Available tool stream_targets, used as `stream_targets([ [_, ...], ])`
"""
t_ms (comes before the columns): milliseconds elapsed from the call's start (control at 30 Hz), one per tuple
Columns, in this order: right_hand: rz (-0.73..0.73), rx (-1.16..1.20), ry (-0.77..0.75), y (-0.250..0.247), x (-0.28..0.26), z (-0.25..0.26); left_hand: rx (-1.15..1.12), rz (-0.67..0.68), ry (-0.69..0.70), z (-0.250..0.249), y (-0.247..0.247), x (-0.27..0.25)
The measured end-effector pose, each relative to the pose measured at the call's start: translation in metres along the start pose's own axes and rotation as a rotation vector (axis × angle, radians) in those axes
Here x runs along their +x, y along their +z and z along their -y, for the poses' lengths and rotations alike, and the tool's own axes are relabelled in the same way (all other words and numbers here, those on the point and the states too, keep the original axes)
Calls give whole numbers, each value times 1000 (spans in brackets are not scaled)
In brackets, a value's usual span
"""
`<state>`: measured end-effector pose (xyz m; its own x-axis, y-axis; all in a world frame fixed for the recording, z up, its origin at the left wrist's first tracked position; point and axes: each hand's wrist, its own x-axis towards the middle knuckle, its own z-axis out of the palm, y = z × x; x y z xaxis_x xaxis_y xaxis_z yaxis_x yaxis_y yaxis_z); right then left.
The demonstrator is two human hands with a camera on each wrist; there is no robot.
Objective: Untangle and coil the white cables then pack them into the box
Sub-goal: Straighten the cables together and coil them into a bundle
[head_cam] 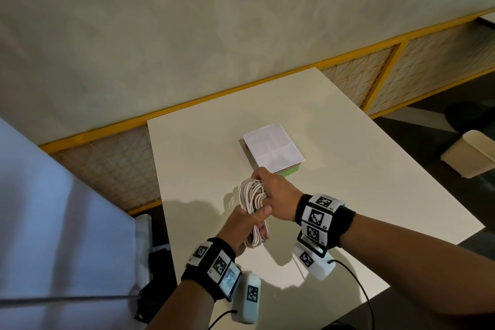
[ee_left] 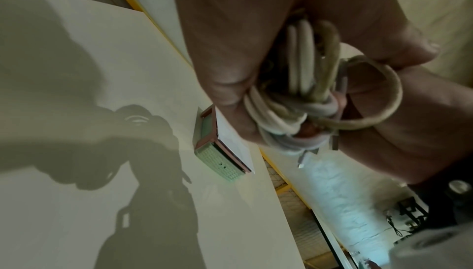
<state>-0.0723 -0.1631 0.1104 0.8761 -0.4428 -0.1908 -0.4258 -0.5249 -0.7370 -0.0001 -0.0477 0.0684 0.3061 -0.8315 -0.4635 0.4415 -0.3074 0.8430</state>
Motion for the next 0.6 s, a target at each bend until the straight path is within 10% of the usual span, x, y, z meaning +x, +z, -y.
stream_targets([
  [600, -42, 18, -4, -5, -1, 0, 113, -11, 54, -8, 3, 3],
])
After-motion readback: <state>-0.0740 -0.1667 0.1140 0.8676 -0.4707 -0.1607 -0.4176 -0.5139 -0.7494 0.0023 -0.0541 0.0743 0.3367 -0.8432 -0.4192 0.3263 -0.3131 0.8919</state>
